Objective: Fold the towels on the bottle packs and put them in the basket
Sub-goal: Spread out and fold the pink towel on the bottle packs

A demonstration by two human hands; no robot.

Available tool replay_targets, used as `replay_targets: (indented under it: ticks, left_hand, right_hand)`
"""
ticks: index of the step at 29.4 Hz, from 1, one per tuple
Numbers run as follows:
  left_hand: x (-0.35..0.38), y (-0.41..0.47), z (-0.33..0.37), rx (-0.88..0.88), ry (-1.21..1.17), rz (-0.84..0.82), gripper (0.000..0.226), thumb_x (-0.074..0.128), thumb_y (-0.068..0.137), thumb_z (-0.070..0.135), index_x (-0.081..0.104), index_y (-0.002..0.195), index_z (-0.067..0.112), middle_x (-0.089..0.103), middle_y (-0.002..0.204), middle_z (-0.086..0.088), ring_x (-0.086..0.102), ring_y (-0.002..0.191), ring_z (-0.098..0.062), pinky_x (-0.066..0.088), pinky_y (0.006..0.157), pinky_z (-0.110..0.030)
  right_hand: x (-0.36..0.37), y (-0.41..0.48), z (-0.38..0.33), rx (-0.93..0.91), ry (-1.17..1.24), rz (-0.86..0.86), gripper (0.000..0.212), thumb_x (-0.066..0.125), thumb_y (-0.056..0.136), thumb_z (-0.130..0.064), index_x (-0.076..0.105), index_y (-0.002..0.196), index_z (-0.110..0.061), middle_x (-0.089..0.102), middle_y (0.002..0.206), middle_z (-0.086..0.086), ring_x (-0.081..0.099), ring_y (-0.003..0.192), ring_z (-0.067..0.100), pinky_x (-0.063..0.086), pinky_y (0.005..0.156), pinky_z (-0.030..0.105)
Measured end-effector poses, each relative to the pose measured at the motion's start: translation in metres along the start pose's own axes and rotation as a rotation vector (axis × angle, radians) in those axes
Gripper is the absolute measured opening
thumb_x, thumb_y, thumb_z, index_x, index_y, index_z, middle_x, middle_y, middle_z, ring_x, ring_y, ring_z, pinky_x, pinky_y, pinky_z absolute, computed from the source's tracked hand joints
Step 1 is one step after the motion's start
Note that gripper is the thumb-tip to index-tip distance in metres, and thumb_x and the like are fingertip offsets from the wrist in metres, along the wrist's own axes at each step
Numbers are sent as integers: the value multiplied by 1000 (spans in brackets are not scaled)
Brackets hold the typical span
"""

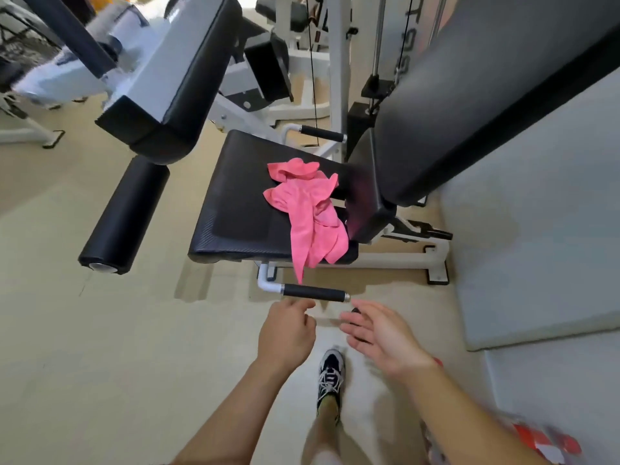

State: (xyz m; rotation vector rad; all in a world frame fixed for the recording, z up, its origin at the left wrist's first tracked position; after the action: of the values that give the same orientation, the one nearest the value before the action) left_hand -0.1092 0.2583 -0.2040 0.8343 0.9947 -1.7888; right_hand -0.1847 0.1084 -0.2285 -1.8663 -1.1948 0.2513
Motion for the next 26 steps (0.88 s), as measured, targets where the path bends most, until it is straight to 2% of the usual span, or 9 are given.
replay_targets:
  ticks: [4,7,11,14,16,18,20,22,26]
  left_hand:
    - [29,97,-22,-7,85,-90,40,44,89,16,60,123,29,51,124,-3,42,122,-26,47,86,-35]
    - [53,158,-41,-80,203,-173,40,43,93,26,54,130,33,45,133,-3,34,129,-25,41,96,-36]
    - [95,219,-69,-159,338,-340,40,41,95,34,46,134,37,46,133,-3,37,124,-28,35,96,-42]
    - [113,241,-84,-185,319,-372,34,42,93,31,50,127,31,53,122,-1,43,118,-25,35,87,-40]
    - [106,249,-80,-111,204,-236,27,42,89,26,63,106,26,64,101,0,56,103,-23,37,74,-33]
    - [88,248,-71,-120,-117,-131,24,47,83,18,70,84,27,68,78,6,62,81,-16,41,65,-30]
    - [74,237,-54,-169,-428,-154,24,51,81,10,66,71,27,63,60,9,58,61,-10,45,59,-27]
    - [57,223,-32,-178,-638,-214,27,44,78,5,54,62,25,53,53,6,48,52,-12,40,53,-28]
    - [22,201,1,-95,-756,-315,24,31,69,5,44,65,24,47,52,6,40,49,-10,34,49,-22]
  right_hand:
    - [38,88,-29,17,-37,0,23,50,98,-22,59,118,-19,65,118,8,63,108,22,52,73,30]
    - [61,155,-44,28,-84,-5,19,54,95,-21,61,111,-29,63,119,3,61,109,17,50,80,33]
    - [81,230,-53,56,-174,-13,31,54,93,-18,57,119,-35,58,125,3,55,114,16,46,79,31]
    - [88,256,-55,67,-222,-26,32,53,91,-17,54,109,-44,58,117,-3,53,108,16,43,80,30]
    - [89,269,-55,101,-247,-12,28,52,93,-21,52,107,-45,58,106,-9,53,100,13,42,83,31]
    - [92,278,-57,135,-260,-28,18,54,94,-24,56,111,-31,59,95,-5,56,84,9,44,73,26]
    - [100,281,-62,151,-262,-44,19,62,90,-23,61,107,-13,61,85,2,58,70,12,45,65,25]
    - [107,282,-70,148,-200,10,19,66,85,-15,64,102,-7,64,84,9,61,75,22,48,68,33]
    - [113,284,-114,35,81,123,22,59,84,2,67,103,-6,67,86,13,61,82,28,49,76,38]
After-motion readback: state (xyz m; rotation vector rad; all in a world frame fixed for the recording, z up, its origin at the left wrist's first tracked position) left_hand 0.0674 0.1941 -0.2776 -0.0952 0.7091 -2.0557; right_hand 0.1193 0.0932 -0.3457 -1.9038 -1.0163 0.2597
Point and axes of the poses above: each hand's wrist, its own y-axis towards the middle knuckle, its own x-axis out of the palm, z = x × y, the point moved 7 cm from there along y, towards the middle knuckle
